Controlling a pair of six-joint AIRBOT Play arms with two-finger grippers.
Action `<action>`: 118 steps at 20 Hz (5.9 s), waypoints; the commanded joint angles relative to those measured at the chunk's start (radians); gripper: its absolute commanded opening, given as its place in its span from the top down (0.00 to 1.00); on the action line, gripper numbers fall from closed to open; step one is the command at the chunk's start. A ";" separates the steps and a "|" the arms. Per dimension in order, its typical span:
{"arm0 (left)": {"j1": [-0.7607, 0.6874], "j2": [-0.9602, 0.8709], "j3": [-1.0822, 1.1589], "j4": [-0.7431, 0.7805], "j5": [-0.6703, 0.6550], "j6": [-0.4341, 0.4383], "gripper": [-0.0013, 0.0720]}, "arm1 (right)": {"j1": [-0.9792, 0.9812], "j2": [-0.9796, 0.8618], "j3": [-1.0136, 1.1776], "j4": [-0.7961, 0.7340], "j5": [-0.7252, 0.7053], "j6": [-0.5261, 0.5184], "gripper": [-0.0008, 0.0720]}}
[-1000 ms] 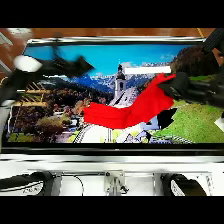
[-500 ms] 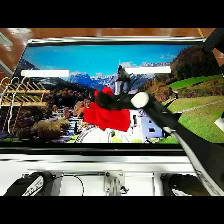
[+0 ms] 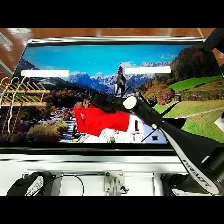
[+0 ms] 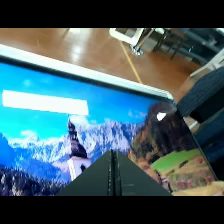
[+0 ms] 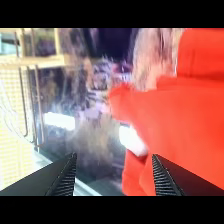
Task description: Fold the shirts.
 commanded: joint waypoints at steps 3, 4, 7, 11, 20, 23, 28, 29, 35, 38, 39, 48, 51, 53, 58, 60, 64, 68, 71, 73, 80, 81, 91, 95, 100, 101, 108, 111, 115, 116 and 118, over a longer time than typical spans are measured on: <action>0.003 0.002 -0.012 0.023 -0.012 0.000 0.94 | -0.211 0.124 0.000 -0.353 0.346 0.071 0.19; 0.003 0.002 -0.012 0.027 -0.012 0.000 0.94 | -0.261 0.139 0.000 -0.466 0.446 0.116 0.19; 0.003 0.002 -0.012 0.048 -0.012 0.000 0.94 | -0.344 0.138 -0.026 -0.709 0.677 0.179 0.19; 0.003 0.001 -0.026 0.071 -0.012 -0.002 0.94 | -0.297 0.095 -0.138 -0.676 0.537 0.188 0.19; 0.003 0.001 -0.074 0.071 -0.011 -0.005 0.94 | -0.222 -0.066 -0.142 -0.435 0.251 0.148 0.33; 0.003 0.001 -0.078 0.071 -0.011 -0.005 0.94 | -0.223 -0.067 -0.100 -0.294 0.258 -0.012 0.89; 0.003 0.002 -0.078 0.071 -0.012 -0.005 0.94 | -0.256 0.029 0.173 -0.094 0.386 -0.287 0.90; 0.003 0.002 -0.078 0.071 -0.012 -0.005 0.94 | -0.290 0.058 0.235 0.013 0.398 -0.293 0.90; 0.003 0.001 -0.078 0.074 -0.081 0.000 0.94 | -0.575 0.156 0.468 0.257 0.529 -0.172 0.90; 0.003 0.001 -0.078 0.084 -0.120 0.023 0.94 | -0.724 0.157 0.491 0.254 0.681 -0.113 0.90; 0.003 0.001 -0.078 0.086 -0.129 0.023 0.94 | -0.767 0.157 0.491 0.239 0.707 -0.105 0.90; 0.003 0.001 -0.116 0.106 -0.140 0.023 0.94 | -0.857 0.123 0.491 -0.102 0.742 0.009 0.90; 0.003 0.001 -0.144 0.106 -0.138 0.022 0.94 | -0.848 0.078 0.491 -0.027 0.701 0.007 0.90; 0.003 0.001 -0.165 0.105 -0.122 0.022 0.94 | -0.819 0.053 0.491 0.042 0.663 -0.023 0.90; 0.003 0.001 -0.184 0.105 -0.088 0.022 0.94 | -0.750 0.017 0.491 0.157 0.532 -0.125 0.90; 0.003 0.001 -0.184 0.105 -0.088 0.021 0.94 | -0.781 0.008 0.491 0.122 0.528 -0.163 0.90; 0.003 0.001 -0.184 0.105 -0.087 0.013 0.94 | -0.847 -0.018 0.478 -0.278 0.687 -0.148 0.89; 0.002 0.001 -0.186 0.105 -0.087 0.006 0.94 | -0.892 -0.054 0.305 -0.654 0.762 -0.152 0.90; 0.000 0.001 -0.186 0.105 -0.087 0.005 0.94 | -1.004 -0.047 0.265 -0.748 0.822 -0.204 0.90; -0.006 0.001 -0.186 0.105 -0.087 0.003 0.94 | -1.097 -0.006 0.265 -0.765 0.836 -0.221 0.90; -0.078 0.001 -0.186 0.105 -0.113 0.005 0.94 | -1.521 0.169 0.142 -0.848 0.900 -0.106 0.89; -0.083 0.001 -0.186 0.105 -0.113 0.007 0.94 | -1.574 0.216 0.049 -0.848 0.892 -0.093 0.89; -0.087 0.001 -0.186 0.105 -0.110 0.007 0.94 | -1.662 0.584 -0.525 -0.917 0.828 -0.066 0.89; -0.087 0.001 -0.186 0.105 -0.116 0.007 0.94 | -1.662 0.609 -0.526 -0.928 0.821 -0.052 0.55; -0.087 0.000 -0.186 0.105 -0.109 0.061 0.94 | -1.661 0.609 -0.410 -0.984 0.943 -0.129 0.14; -0.087 -0.005 -0.186 0.105 -0.100 0.082 0.94 | -1.661 0.609 -0.333 -0.952 0.948 -0.113 0.14; -0.316 -0.238 -0.122 0.256 -0.108 0.158 0.95 | -1.127 0.636 0.130 -0.518 0.433 -0.150 0.15; -0.518 -0.464 0.031 0.749 -0.376 -0.032 0.95 | -0.703 0.597 0.130 -0.753 0.557 -0.063 0.15; -0.630 -0.626 0.120 0.900 -0.557 -0.031 0.53 | -0.437 0.444 0.131 -0.993 0.924 0.099 0.15; -0.637 -0.632 0.119 0.882 -0.547 -0.031 0.53 | -0.421 0.408 0.131 -0.945 0.965 0.095 0.15; -0.637 -0.642 0.119 0.866 -0.531 -0.031 0.53 | -0.396 0.360 0.131 -0.855 0.986 0.097 0.15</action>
